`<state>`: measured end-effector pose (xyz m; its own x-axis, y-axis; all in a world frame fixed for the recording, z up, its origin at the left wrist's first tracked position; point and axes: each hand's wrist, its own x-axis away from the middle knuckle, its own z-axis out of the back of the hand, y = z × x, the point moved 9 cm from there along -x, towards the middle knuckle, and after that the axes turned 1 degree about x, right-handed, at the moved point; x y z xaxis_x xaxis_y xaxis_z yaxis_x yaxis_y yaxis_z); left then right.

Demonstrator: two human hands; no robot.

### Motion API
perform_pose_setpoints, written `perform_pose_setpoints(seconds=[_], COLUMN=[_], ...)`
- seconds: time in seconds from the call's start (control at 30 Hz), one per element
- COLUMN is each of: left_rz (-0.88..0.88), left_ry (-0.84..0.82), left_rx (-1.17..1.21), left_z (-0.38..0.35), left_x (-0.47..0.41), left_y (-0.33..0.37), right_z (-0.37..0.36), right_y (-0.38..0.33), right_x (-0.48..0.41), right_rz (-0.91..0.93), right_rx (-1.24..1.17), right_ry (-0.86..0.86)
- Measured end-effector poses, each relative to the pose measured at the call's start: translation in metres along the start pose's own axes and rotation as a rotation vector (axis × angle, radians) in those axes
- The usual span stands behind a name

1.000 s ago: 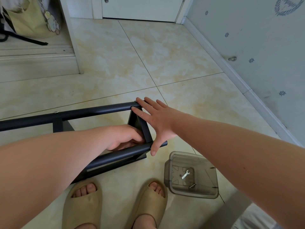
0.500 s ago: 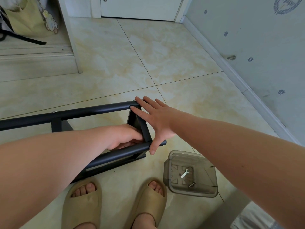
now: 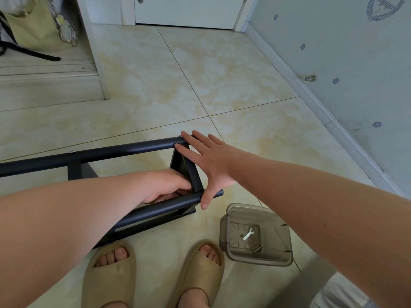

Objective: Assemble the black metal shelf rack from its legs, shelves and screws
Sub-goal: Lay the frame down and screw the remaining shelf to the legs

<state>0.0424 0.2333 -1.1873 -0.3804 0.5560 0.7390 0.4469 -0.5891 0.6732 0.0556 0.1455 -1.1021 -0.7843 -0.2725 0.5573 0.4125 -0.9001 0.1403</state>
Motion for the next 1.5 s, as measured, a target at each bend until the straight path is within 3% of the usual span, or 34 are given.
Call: perform_pose_setpoints(seconds=[0.23,0.43,0.8,1.0,1.27,1.5], left_rz=[0.008,0.01,0.002,-0.009,0.011,-0.003], left_ry=[-0.033,-0.018,-0.028,-0.001,-0.01,-0.01], left_rx=[0.13,0.061,0.155,0.041,0.161,0.055], left_z=[0.0029,0.0005,0.0013,-0.0022,0.0006,-0.0019], left_x=[-0.0019,0.0009,0.0003,0.0006,0.0005,0.0], left_y=[-0.0033,-0.0014,-0.0011,0.0012,0.0003,-0.0002], right_z=[-0.0009,-0.0003,0.0003,-0.0002,-0.0003,-0.0013], right_y=[0.0005,0.0002,-0.0002,0.0001,0.0,0.0008], right_x=[-0.0002,-0.0003,0.0007,0.0006,0.0006,0.0], right_rz=[0.001,0.001,0.001,0.002,0.002,0.002], right_rx=[0.007,0.009,0.015,-0.003,-0.001,-0.004], right_ry=[0.002,-0.007,-0.004,-0.007,-0.006,0.003])
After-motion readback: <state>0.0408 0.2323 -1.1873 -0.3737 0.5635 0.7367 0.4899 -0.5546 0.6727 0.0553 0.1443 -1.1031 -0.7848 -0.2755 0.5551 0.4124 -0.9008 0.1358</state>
